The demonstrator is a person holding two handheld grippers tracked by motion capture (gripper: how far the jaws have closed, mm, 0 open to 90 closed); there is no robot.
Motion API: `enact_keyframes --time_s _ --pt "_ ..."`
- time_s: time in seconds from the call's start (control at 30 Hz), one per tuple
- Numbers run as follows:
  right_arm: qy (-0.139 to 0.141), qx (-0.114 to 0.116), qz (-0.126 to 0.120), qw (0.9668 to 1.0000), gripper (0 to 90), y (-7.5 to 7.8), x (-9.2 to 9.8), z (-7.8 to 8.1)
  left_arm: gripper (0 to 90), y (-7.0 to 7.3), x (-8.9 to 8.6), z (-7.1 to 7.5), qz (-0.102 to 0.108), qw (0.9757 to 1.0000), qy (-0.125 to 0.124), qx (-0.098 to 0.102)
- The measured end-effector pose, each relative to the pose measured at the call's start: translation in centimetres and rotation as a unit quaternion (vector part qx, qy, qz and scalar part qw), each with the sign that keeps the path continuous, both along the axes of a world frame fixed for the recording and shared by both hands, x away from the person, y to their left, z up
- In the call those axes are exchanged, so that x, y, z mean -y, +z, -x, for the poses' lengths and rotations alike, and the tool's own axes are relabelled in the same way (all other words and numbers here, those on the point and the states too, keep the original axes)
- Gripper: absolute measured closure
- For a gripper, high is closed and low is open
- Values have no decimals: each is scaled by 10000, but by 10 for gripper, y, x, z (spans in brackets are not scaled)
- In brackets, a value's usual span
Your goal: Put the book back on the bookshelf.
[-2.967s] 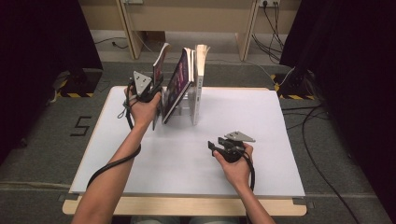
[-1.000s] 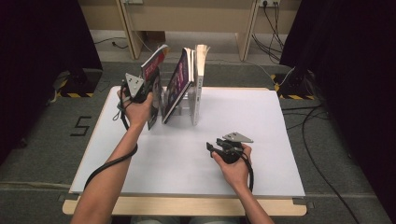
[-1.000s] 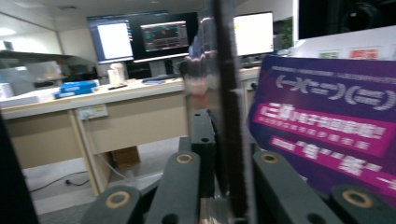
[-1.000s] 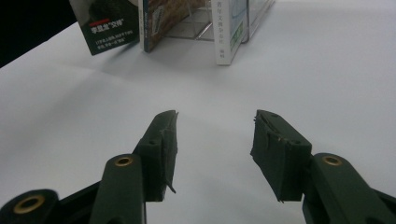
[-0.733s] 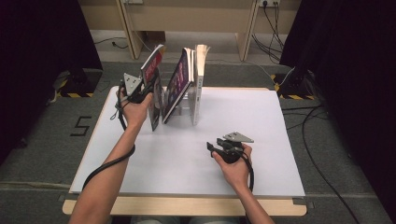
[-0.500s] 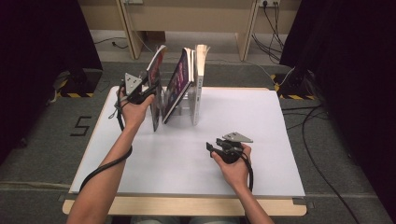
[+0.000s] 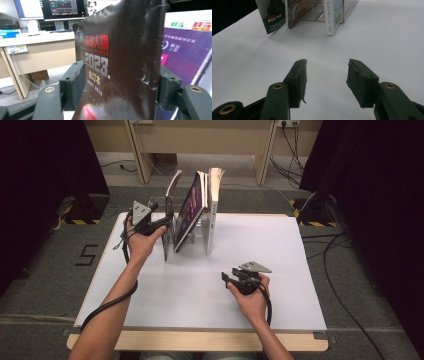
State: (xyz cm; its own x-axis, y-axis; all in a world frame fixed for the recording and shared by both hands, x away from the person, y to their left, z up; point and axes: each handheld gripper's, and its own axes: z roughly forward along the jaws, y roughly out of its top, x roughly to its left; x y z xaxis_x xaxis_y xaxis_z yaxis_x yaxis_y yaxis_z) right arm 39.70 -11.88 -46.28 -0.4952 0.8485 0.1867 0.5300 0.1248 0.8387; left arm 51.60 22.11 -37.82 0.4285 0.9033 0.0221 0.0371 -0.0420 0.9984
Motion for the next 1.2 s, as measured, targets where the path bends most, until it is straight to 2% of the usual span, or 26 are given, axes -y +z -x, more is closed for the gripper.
enact_keyframes --time_s 0.43,0.63,0.8,1.2 --pt "-2 2 -3 10000 499 0 -1 1 270 -5 -10 15 -53 9998 -200 -67" --pt "-7 3 1 10000 499 0 -1 1 269 -8 -17 24 15 9997 -225 -97" --pt "-25 2 -2 10000 498 1 0 2 262 -13 -24 33 -71 9995 -281 -158" --pt "-34 20 -3 10000 498 2 -1 3 250 -26 -42 58 1 9983 -468 -359"
